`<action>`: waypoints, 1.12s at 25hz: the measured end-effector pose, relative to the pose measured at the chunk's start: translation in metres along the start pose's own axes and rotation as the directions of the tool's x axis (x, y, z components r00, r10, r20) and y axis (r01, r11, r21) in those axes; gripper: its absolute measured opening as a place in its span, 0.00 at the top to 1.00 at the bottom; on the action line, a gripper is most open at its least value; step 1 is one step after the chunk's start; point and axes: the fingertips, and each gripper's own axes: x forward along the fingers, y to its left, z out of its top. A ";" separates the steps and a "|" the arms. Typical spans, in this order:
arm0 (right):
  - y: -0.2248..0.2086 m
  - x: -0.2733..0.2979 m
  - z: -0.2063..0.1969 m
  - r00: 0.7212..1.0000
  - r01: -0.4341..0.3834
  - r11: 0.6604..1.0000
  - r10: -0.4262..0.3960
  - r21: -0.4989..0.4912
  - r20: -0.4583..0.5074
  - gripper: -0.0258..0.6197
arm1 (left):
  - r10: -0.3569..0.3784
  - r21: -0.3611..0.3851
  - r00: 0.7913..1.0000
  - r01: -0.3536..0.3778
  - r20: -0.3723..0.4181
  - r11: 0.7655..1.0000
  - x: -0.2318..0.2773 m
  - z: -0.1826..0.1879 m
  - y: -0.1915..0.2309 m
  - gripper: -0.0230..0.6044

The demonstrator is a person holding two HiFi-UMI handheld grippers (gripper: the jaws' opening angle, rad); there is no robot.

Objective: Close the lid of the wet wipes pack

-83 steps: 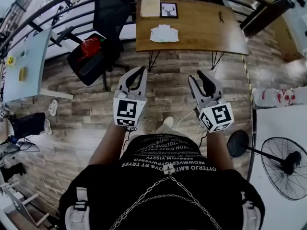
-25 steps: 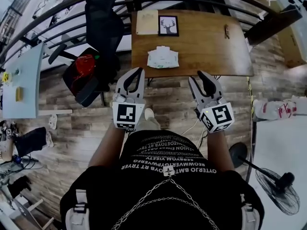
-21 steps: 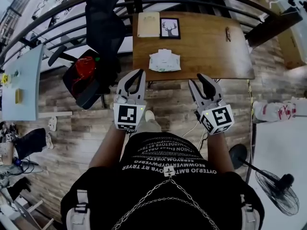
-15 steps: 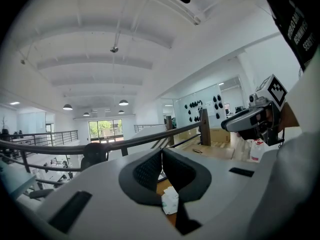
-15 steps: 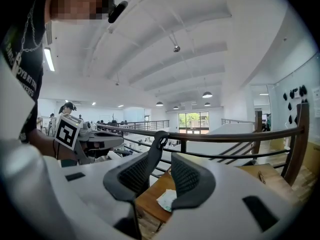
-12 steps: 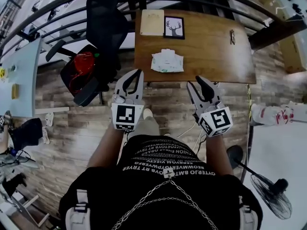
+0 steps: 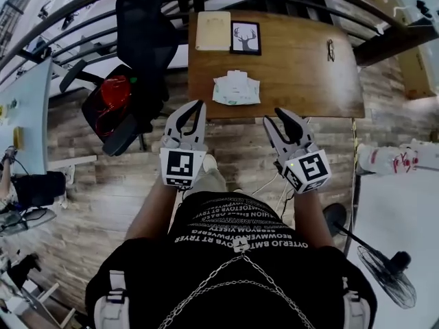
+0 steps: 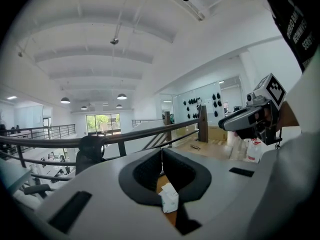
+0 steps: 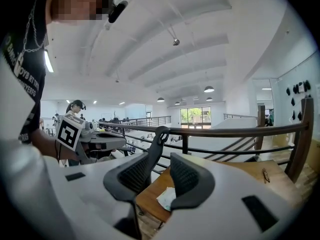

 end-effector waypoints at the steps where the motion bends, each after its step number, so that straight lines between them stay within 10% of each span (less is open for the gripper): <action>1: -0.001 0.003 0.006 1.000 0.002 1.000 -0.002 -0.008 0.005 0.77 | -0.003 0.002 1.000 0.003 0.007 1.000 0.003 0.004 0.003 0.92; 28: -0.066 0.084 0.037 1.000 -0.001 0.998 0.000 0.061 0.017 0.77 | -0.004 -0.003 1.000 0.004 -0.012 1.000 0.072 0.022 0.061 0.92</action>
